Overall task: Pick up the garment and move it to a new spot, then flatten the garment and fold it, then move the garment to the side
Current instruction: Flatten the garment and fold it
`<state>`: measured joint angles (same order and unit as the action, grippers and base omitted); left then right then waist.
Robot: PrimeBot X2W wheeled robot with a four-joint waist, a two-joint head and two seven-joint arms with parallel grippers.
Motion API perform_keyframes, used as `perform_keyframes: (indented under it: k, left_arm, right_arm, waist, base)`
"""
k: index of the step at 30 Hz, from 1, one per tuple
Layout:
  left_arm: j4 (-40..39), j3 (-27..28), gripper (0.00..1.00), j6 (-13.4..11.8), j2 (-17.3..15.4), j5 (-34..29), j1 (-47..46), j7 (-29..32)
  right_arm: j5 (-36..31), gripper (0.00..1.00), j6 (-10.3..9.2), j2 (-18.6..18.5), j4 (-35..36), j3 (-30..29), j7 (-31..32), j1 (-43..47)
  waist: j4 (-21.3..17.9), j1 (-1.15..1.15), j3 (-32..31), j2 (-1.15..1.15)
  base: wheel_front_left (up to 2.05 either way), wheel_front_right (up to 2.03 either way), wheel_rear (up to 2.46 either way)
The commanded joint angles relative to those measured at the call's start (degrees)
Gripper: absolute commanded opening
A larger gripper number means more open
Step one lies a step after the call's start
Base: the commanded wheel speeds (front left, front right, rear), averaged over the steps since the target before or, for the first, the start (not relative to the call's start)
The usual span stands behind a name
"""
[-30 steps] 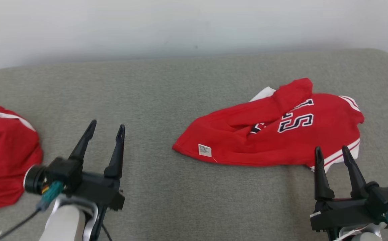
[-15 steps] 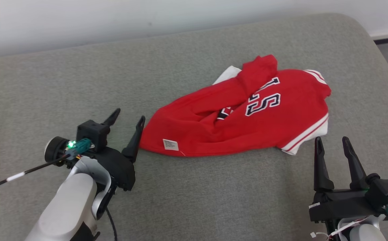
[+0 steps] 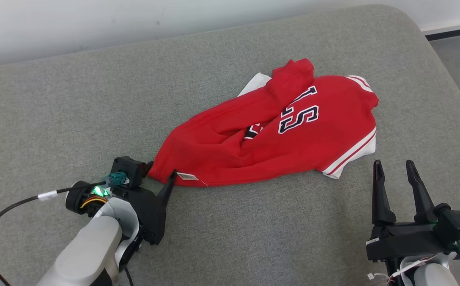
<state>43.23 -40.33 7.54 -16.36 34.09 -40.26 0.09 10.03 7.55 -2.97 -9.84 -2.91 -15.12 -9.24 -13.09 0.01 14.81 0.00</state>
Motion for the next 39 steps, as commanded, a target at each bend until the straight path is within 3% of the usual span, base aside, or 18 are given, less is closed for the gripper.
perform_keyframes:
  k: [1,15,25,34,35,37,39]
  left_arm:
    - [0.51,-1.14,0.00,-0.10,0.16,0.44,-0.20,-0.43]
    - [-0.63,3.47,0.00,-1.99,-0.11,3.29,-0.75,-12.85]
    - [-8.90,8.66,0.00,-6.30,-2.94,6.69,12.57,-15.15]
    - [-14.00,12.29,0.00,-8.77,-2.83,9.09,25.14,-15.31]
    - [-14.36,12.66,0.11,-8.55,-2.55,9.23,25.73,-15.33]
    - [-15.22,13.43,1.00,-8.47,-2.29,8.15,26.45,-15.33]
    - [-16.57,14.58,1.00,-8.69,-1.73,6.79,27.17,-15.31]
  right_arm:
    - [0.25,1.00,-0.13,0.12,0.24,-0.05,-0.04,0.25]
    - [-1.19,1.00,-0.13,0.09,0.10,-1.22,-0.04,2.26]
    - [-1.24,1.00,-0.13,0.03,-0.76,-1.50,-0.04,3.35]
    - [-0.95,1.00,-0.13,-0.18,-1.44,-1.06,-0.04,3.61]
    - [-0.91,1.00,-0.13,-0.28,-1.51,-1.02,-0.03,3.56]
    - [-0.80,1.00,-0.13,-0.54,-1.64,-0.95,-0.04,3.72]
    - [-0.62,1.00,-0.13,-0.85,-1.76,-0.95,-0.03,3.82]
  waist:
    - [0.22,-0.01,-0.32,0.00]
    - [7.36,-0.01,-4.65,0.00]
    - [13.80,-0.01,-7.52,0.00]
    - [15.27,-0.01,-8.21,0.00]
    - [15.29,-0.01,-8.30,0.00]
    - [15.25,-0.01,-8.52,0.00]
    - [15.17,-0.01,-8.76,0.00]
  base:
    - [0.00,0.00,0.00]
    - [0.00,0.00,0.00]
    - [0.00,0.00,0.00]
    - [0.00,0.00,0.00]
    - [0.00,0.00,0.00]
    - [0.00,0.00,0.00]
    - [0.00,0.00,0.00]
